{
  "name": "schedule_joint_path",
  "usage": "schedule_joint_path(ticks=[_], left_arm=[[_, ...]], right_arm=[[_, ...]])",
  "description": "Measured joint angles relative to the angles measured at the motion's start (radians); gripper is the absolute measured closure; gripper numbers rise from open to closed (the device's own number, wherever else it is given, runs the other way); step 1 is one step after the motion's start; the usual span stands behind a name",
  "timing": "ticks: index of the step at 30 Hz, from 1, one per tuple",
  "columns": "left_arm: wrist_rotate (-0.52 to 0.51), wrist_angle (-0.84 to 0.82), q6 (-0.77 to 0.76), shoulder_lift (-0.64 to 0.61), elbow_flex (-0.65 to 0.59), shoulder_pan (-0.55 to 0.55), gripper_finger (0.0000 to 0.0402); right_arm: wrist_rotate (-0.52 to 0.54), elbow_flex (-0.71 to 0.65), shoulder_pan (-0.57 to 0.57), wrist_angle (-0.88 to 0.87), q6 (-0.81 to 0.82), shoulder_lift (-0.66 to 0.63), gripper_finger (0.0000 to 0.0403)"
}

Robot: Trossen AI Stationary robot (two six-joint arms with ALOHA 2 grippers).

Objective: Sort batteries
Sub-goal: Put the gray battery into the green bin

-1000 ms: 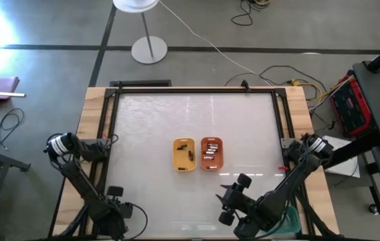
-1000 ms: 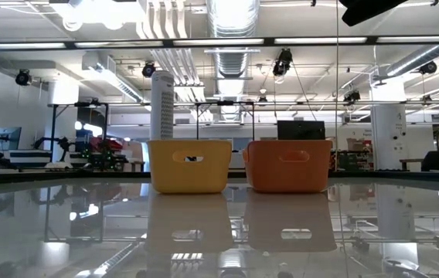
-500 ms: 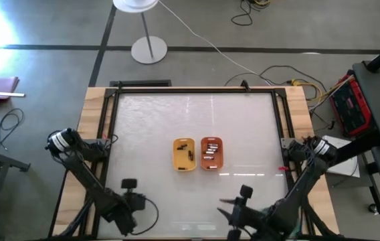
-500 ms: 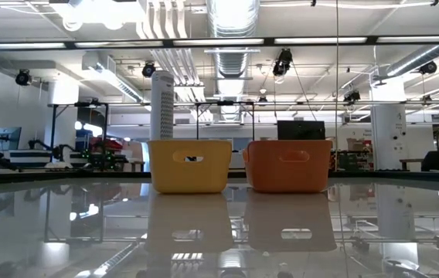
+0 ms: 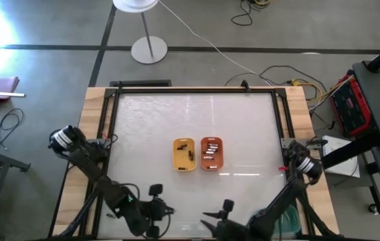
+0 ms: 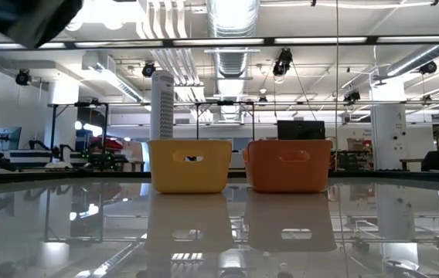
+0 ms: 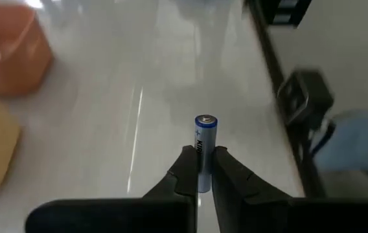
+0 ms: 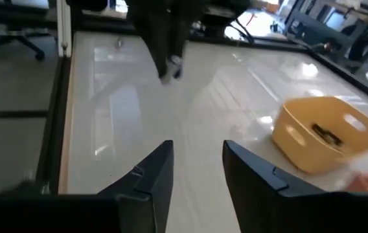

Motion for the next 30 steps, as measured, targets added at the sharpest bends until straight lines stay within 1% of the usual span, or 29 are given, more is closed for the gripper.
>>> schedule_joint_path(ticks=[4, 7, 9, 12, 15, 17, 21, 27, 30], left_arm=[[-0.003, 0.114, 0.078, 0.014, 0.027, 0.015, 0.0397], [-0.023, 0.149, 0.145, 0.015, 0.065, 0.015, 0.0397], [-0.068, 0.149, 0.198, 0.014, 0.099, 0.015, 0.0397], [-0.109, 0.15, 0.265, 0.014, 0.149, 0.015, 0.0397], [-0.122, 0.152, 0.312, 0.024, 0.191, 0.015, 0.0397], [-0.123, 0.147, 0.34, 0.033, 0.213, 0.015, 0.0397], [-0.121, 0.15, 0.369, 0.043, 0.239, 0.013, 0.0397], [-0.119, 0.149, 0.376, 0.046, 0.244, 0.012, 0.0397], [-0.12, 0.153, 0.376, 0.046, 0.236, 0.012, 0.0398]], right_arm=[[-0.003, 0.013, -0.029, 0.187, -0.164, 0.018, 0.0254], [-0.009, 0.019, -0.042, 0.263, -0.268, -0.012, 0.0237], [-0.041, 0.019, -0.053, 0.289, -0.321, -0.038, 0.023], [-0.122, 0.019, -0.075, 0.354, -0.394, -0.067, 0.0228], [-0.185, 0.019, -0.09, 0.445, -0.473, -0.072, 0.0238], [-0.203, 0.018, -0.095, 0.479, -0.505, -0.072, 0.0248], [-0.209, 0.018, -0.101, 0.49, -0.521, -0.072, 0.0273], [-0.209, 0.018, -0.103, 0.498, -0.519, -0.071, 0.0319], [-0.209, 0.017, -0.103, 0.518, -0.534, -0.07, 0.0336]])
